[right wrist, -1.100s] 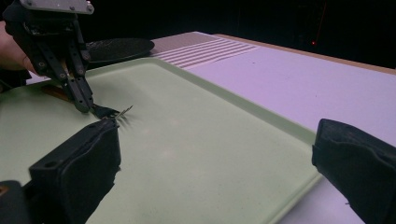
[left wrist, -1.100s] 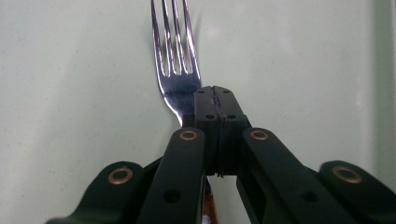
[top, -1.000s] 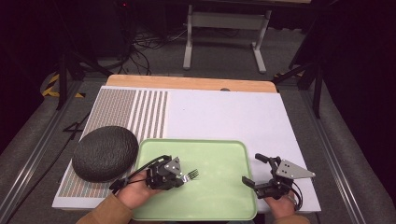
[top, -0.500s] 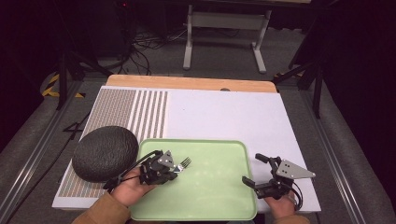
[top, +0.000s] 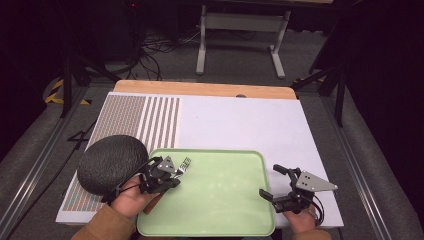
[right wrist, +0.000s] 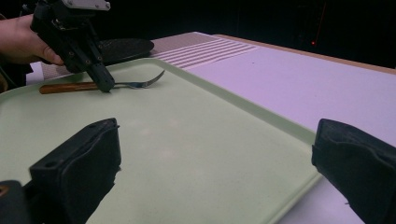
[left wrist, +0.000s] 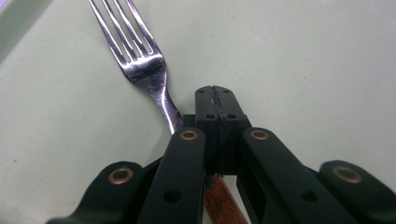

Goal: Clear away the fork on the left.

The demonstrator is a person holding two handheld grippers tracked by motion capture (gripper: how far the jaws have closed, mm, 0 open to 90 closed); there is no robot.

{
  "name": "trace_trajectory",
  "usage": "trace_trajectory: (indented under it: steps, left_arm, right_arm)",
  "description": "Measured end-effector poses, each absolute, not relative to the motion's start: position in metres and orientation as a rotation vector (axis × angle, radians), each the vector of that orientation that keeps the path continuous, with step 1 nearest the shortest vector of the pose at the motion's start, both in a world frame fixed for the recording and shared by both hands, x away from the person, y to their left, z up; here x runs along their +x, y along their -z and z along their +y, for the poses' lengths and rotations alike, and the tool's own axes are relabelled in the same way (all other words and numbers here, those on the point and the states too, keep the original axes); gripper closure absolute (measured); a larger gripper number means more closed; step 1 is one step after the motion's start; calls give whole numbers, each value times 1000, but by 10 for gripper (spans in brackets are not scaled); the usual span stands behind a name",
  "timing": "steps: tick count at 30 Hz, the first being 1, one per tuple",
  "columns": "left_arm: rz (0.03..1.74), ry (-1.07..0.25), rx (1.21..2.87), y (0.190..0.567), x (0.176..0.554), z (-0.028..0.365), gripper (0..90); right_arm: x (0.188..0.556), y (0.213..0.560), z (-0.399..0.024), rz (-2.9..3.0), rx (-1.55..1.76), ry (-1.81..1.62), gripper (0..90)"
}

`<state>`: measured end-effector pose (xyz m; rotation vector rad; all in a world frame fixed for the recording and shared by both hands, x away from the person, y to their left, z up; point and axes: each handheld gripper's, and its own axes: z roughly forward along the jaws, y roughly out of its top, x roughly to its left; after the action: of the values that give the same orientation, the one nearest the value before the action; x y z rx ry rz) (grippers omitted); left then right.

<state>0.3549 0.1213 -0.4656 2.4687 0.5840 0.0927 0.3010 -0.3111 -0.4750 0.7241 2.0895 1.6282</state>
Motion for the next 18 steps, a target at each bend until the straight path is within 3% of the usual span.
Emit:
trace_trajectory:
  steps: [18]
  left_arm:
    - [689, -109, 2439, 466, 360, 144, 899]
  right_arm:
    - [301, 475, -311, 2092, 726, -1628, 21]
